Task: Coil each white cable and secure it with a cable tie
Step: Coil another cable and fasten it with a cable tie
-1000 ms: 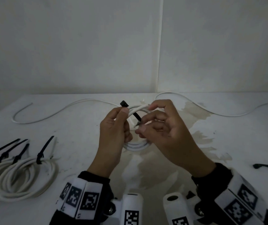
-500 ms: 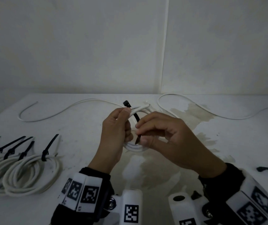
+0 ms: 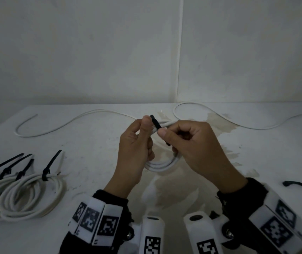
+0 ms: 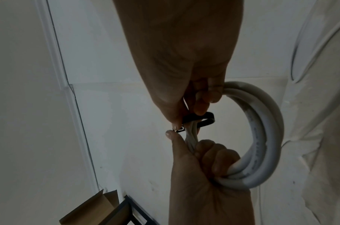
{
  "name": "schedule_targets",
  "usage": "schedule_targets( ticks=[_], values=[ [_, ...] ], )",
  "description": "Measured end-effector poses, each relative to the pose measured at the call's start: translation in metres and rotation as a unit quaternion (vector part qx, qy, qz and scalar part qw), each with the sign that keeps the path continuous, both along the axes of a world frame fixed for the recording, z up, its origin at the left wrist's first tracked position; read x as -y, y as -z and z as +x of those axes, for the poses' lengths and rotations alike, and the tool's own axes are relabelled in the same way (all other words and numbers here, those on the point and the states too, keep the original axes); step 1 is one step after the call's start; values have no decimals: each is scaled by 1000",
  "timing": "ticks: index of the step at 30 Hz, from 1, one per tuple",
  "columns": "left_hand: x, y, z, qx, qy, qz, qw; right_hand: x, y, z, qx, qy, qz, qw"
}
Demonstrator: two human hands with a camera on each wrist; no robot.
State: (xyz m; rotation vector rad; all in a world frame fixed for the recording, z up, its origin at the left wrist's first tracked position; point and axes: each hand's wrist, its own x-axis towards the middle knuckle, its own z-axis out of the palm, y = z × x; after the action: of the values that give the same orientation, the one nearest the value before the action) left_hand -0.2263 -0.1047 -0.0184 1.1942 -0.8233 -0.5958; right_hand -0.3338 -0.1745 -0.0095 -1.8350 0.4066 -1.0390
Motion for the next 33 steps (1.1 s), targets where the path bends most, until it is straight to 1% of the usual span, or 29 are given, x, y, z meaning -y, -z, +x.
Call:
schedule_targets(
  ticks=[9, 14, 17, 20, 24, 26, 28, 31, 33],
  values=[
    [0, -2, -2, -22, 26, -1, 999, 1, -3, -2, -19, 5, 4, 1000],
    [1, -1, -1, -36, 25, 1, 999, -1, -2, 0, -6, 12, 9, 1000],
    [2, 3, -4, -31, 29, 6, 999, 0, 1, 1, -7, 25, 9, 1000],
    [2, 5, -8, -30, 31, 7, 999, 1, 2, 2, -11, 43, -10, 999],
    [2, -1, 3, -55, -1, -16, 998, 0, 0, 2, -5, 16, -37, 999],
    [1, -4, 5, -71, -11, -26, 997, -1, 0, 3, -10, 5, -73, 997],
    [1, -6, 2, -80, -8, -34, 996, -2, 1, 4, -6, 12, -97, 995],
    [2, -1, -6, -45, -2, -29, 999, 1, 3, 4, 19, 48, -103, 993],
    [3, 1, -9, -34, 0, -13, 999, 1, 4, 4, 20, 59, -112, 992]
  ],
)
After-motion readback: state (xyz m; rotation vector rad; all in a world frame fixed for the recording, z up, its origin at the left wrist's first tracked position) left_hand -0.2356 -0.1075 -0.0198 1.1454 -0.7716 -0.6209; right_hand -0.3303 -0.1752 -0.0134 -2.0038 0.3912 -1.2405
